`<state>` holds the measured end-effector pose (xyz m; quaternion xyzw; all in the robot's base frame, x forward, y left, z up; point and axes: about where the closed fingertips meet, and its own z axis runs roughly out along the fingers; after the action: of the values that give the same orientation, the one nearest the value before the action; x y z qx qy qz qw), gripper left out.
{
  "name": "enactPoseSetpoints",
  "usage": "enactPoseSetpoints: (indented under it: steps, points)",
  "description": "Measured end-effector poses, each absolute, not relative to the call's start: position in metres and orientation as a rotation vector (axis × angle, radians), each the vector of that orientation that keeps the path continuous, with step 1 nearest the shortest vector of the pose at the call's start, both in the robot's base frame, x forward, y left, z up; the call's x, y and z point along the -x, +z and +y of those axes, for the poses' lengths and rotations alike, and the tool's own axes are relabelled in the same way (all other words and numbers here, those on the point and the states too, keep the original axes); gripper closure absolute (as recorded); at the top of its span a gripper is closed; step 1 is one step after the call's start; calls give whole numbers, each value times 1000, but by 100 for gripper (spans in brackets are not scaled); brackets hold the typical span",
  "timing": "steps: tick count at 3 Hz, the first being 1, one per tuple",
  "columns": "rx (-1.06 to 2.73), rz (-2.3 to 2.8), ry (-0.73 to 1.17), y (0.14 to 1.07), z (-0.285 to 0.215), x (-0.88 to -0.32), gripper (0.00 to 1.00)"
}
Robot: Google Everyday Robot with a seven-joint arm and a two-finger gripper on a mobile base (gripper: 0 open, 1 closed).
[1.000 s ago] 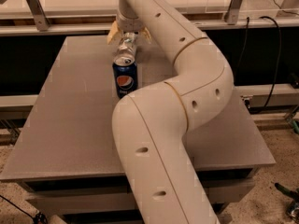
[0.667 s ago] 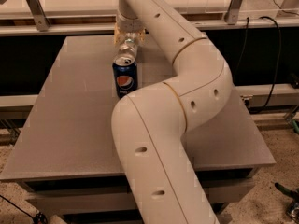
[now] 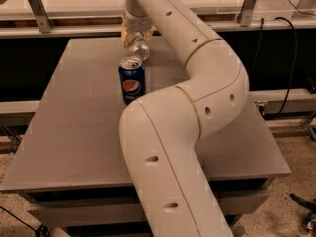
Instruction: Place 7up can upright
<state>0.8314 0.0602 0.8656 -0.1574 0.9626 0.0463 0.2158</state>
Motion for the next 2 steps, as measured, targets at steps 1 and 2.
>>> enactPoseSetpoints:
  steps: [1, 2]
  points:
    - [518, 2629, 125, 885, 50, -826, 100]
    - [613, 2532, 91, 937, 8, -815, 100]
